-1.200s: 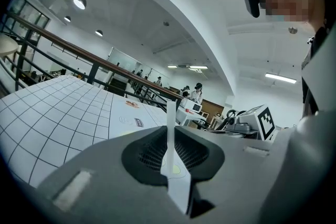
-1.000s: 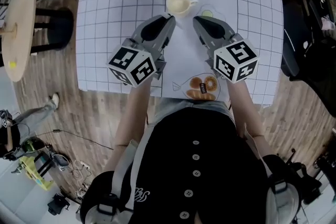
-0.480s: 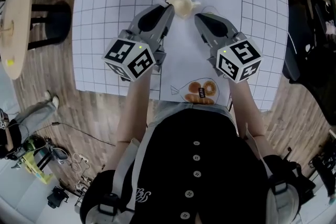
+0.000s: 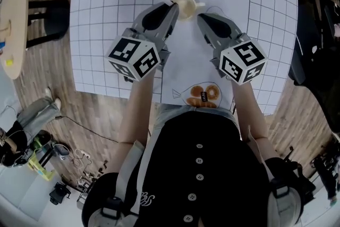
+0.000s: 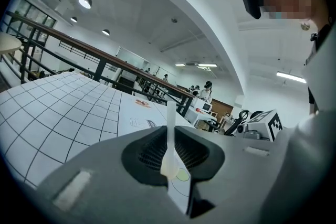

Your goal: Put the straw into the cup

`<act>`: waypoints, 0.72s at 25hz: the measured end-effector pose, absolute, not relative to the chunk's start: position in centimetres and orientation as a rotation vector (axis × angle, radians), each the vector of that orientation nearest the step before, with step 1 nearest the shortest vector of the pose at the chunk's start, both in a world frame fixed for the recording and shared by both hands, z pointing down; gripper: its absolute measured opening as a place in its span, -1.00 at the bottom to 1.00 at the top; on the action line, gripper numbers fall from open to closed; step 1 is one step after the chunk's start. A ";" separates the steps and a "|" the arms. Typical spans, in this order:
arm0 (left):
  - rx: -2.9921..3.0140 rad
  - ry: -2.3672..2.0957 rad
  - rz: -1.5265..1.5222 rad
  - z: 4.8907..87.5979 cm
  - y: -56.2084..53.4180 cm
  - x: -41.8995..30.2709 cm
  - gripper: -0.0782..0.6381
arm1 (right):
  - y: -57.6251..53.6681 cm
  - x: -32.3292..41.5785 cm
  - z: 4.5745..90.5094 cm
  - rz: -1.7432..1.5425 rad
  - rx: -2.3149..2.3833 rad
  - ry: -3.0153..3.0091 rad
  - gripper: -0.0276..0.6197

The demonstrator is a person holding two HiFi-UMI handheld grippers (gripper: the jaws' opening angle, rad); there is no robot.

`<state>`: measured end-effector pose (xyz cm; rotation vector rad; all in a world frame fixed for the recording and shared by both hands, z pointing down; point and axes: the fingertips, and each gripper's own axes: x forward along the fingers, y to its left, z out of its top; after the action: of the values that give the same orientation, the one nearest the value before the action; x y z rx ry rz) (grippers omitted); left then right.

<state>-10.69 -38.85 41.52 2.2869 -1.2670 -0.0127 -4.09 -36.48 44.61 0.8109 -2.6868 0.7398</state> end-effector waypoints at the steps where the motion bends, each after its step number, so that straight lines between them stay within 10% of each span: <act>1: 2.284 -1.261 -0.010 41.7 -38.9 -10.5 -0.65 | -36.5 -4.0 44.8 0.747 0.810 -2.682 -0.92; 18: 2.263 -1.233 0.131 44.8 -39.2 -8.8 -0.64 | -37.5 -3.1 46.4 0.814 0.816 -2.652 -0.92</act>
<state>-8.81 -39.25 44.76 2.2631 -1.2331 0.1315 -3.12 -37.54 46.40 0.8160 -2.6516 0.8143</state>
